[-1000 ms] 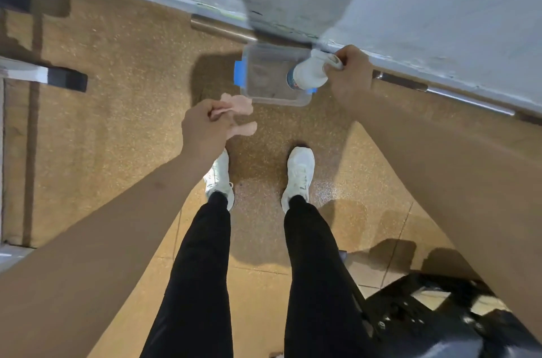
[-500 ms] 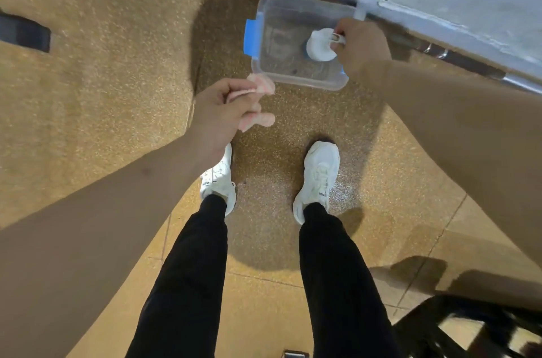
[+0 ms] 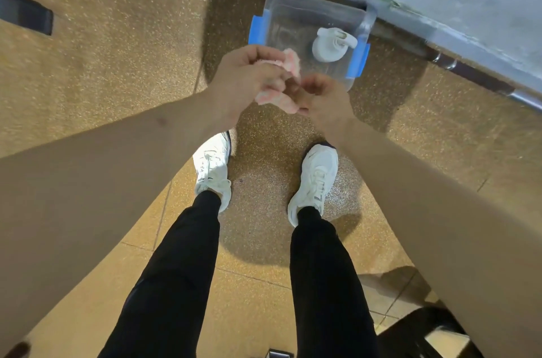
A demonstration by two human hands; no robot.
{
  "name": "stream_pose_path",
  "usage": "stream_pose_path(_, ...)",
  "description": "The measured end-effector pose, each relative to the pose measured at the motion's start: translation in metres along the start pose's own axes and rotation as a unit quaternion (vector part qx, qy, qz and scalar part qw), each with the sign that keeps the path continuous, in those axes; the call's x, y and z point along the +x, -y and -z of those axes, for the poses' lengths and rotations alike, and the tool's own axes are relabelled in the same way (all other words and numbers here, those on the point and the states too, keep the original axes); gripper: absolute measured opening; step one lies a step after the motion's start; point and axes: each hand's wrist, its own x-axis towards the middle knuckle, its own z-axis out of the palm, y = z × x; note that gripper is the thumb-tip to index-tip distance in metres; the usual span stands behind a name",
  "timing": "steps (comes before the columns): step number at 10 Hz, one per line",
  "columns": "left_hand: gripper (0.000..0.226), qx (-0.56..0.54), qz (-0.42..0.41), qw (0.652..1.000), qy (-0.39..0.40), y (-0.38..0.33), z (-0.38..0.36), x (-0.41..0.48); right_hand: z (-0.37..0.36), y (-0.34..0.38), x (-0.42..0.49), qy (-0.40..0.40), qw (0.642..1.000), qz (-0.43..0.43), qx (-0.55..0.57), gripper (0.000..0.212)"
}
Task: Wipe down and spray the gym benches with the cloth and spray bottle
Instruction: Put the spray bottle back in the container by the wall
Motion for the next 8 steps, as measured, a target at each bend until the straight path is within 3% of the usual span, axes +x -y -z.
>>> stream_pose_path(2,0.024,0.175,-0.06,0.974,-0.129,0.0,0.014,0.053,0.009,-0.001,0.036,-0.162,0.986,-0.01,-0.045,0.021)
stream_pose_path(4,0.014,0.213,-0.106,0.962,-0.134,-0.021,0.003,0.107,0.011,0.003,0.068,-0.264,0.963,-0.025,-0.055,0.024)
stream_pose_path(5,0.013,0.216,-0.104,0.96,-0.141,-0.021,-0.001,0.129,0.013,0.002,0.077,-0.306,0.95,-0.039,-0.058,0.015)
stream_pose_path(6,0.019,0.206,-0.054,0.97,-0.118,-0.008,0.0,0.134,0.013,-0.004,0.084,-0.247,0.964,-0.094,-0.016,0.012)
stream_pose_path(7,0.035,0.218,0.024,0.97,-0.104,0.016,0.008,0.125,0.015,-0.017,0.076,-0.107,0.98,-0.17,-0.014,0.021)
stream_pose_path(8,0.031,0.22,0.061,0.97,-0.083,0.033,0.013,0.094,0.019,-0.025,0.052,-0.098,0.979,-0.176,0.03,0.022)
